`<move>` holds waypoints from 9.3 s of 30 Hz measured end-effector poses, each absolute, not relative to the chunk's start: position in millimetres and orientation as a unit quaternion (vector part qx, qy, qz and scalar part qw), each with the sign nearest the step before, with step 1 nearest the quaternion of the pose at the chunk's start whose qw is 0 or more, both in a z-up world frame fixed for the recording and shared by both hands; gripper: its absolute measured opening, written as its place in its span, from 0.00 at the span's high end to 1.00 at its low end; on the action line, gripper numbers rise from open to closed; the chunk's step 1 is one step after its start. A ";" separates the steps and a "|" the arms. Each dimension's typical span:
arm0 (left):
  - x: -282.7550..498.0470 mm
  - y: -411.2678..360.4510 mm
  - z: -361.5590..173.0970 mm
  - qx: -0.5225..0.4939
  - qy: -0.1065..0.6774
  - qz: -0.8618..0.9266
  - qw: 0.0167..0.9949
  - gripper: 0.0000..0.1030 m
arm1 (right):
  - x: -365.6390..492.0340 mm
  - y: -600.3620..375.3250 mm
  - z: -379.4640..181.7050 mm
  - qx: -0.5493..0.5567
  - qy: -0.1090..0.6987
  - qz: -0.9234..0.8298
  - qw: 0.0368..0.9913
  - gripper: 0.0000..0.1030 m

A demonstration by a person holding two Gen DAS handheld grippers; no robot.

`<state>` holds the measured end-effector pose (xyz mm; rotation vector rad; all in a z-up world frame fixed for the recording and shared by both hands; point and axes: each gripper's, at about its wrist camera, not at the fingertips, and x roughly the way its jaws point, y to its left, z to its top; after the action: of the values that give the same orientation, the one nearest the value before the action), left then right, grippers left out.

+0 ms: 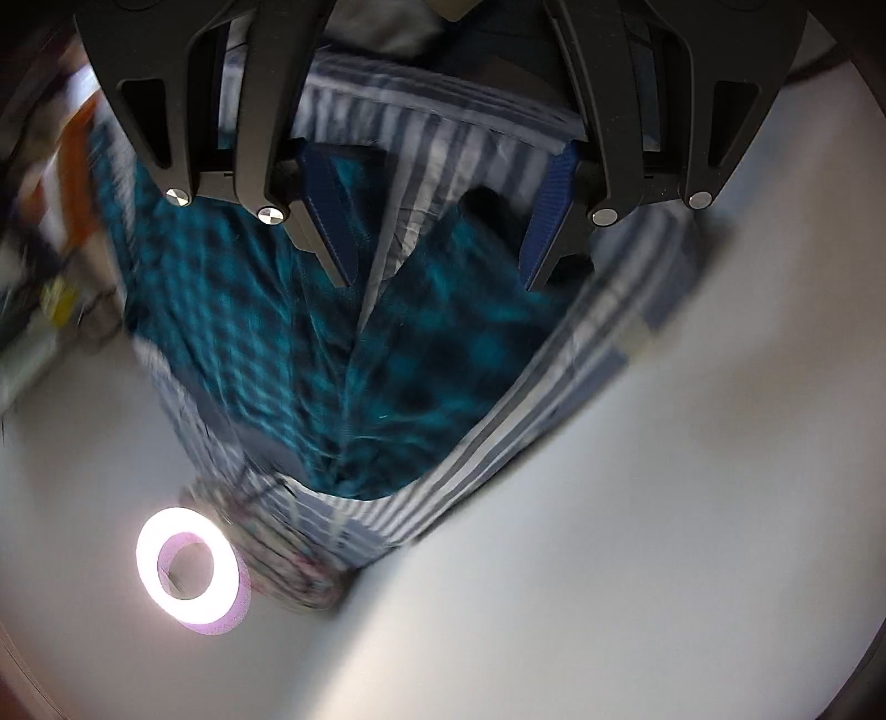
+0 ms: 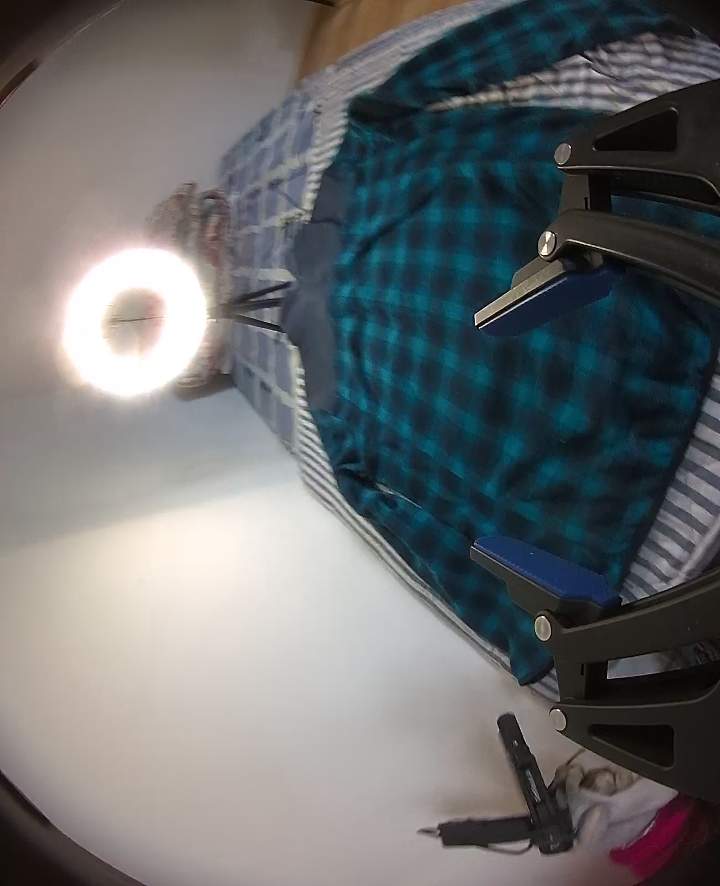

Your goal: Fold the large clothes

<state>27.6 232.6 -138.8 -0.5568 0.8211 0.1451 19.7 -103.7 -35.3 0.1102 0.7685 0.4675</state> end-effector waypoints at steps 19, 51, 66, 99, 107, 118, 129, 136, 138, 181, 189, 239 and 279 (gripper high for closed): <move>55.1 282.7 -246.1 -0.504 0.401 0.124 0.754 0.39 | -13.1 -107.4 -53.4 0.025 0.393 0.256 0.883 0.25; 84.8 191.3 -147.4 -0.331 0.321 0.070 0.885 0.96 | 227.4 81.5 -91.8 0.003 0.519 0.355 0.777 0.51; 75.0 177.2 -134.2 -0.309 0.313 0.023 0.898 0.97 | 307.7 239.4 -171.8 -0.021 0.593 0.318 0.740 0.50; 73.9 82.7 -142.9 -0.112 0.383 -0.092 0.912 0.97 | 382.4 102.0 -147.5 0.097 0.550 0.258 0.788 1.00; 64.1 59.5 -149.9 -0.126 0.409 -0.147 0.892 0.67 | 367.3 18.7 -198.4 0.126 0.573 0.217 0.780 1.00; 67.2 134.6 -188.4 -0.274 0.456 -0.086 0.842 0.61 | 339.5 17.2 -214.1 -0.035 0.565 0.187 0.803 0.85; 87.6 129.2 -227.8 -0.313 0.495 -0.080 0.806 0.92 | 322.3 84.3 -156.6 -0.050 0.503 0.296 0.811 0.73; 80.6 133.4 -225.8 -0.310 0.485 -0.069 0.814 0.96 | 351.4 146.4 -173.1 -0.080 0.513 0.285 0.805 0.63; 80.3 134.6 -222.2 -0.305 0.481 -0.067 0.819 0.96 | 355.2 166.0 -182.6 -0.114 0.519 0.258 0.807 0.63; 85.7 170.6 -222.4 -0.363 0.441 -0.015 0.821 0.96 | 255.8 66.6 -221.4 -0.110 0.511 0.293 0.800 0.75; 85.1 166.8 -214.8 -0.365 0.432 -0.024 0.824 0.96 | 328.7 62.5 -178.5 -0.031 0.457 0.258 0.851 0.88; 94.9 14.6 -138.7 -0.099 0.414 -0.133 0.895 0.97 | 294.0 4.2 -185.7 0.135 0.525 0.269 0.796 0.95; 104.5 47.4 -130.0 -0.138 0.482 -0.187 0.845 0.86 | 159.4 -128.6 -157.6 0.084 0.506 0.257 0.819 0.72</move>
<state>104.5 47.4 -130.0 -0.2915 1.0168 -0.3942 159.4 -128.6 -157.6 0.1794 1.0770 0.5476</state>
